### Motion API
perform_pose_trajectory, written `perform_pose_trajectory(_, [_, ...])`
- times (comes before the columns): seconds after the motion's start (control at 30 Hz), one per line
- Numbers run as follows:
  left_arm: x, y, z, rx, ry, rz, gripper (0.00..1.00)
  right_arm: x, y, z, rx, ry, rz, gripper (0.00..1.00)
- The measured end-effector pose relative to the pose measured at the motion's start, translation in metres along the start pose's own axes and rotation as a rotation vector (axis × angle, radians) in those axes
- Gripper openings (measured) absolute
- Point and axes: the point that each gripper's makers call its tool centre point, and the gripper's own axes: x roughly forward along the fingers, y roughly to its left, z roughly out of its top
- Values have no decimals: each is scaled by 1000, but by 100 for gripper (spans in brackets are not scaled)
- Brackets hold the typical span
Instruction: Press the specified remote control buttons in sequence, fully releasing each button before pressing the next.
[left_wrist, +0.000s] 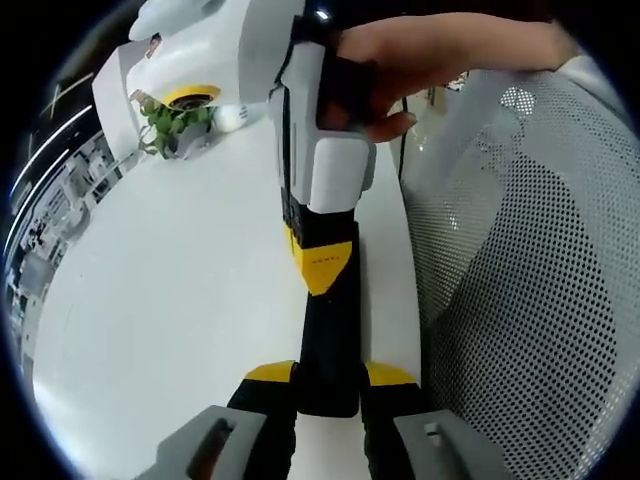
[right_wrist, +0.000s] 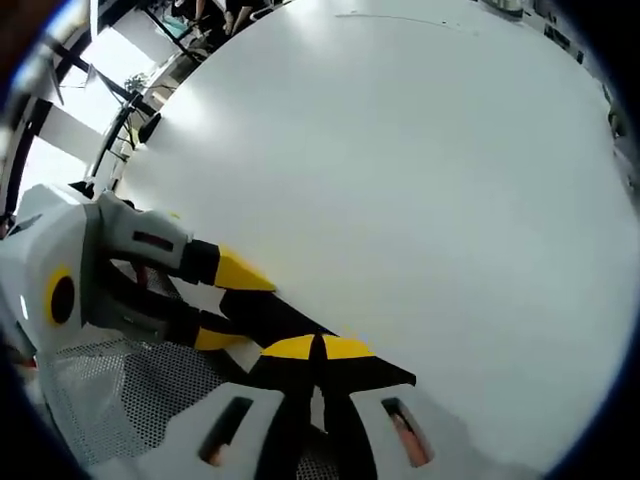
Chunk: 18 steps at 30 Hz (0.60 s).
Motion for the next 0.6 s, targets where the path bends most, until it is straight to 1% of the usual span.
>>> perform_pose_trajectory(0.17, [0,0,-1,-7,-2,-1,24,-2,2,-5,-2,17,5,0])
perform_pose_trajectory(0.6, [0,0,-1,-10,-4,-2,24,-3,5,-8,-22,30,-4,0])
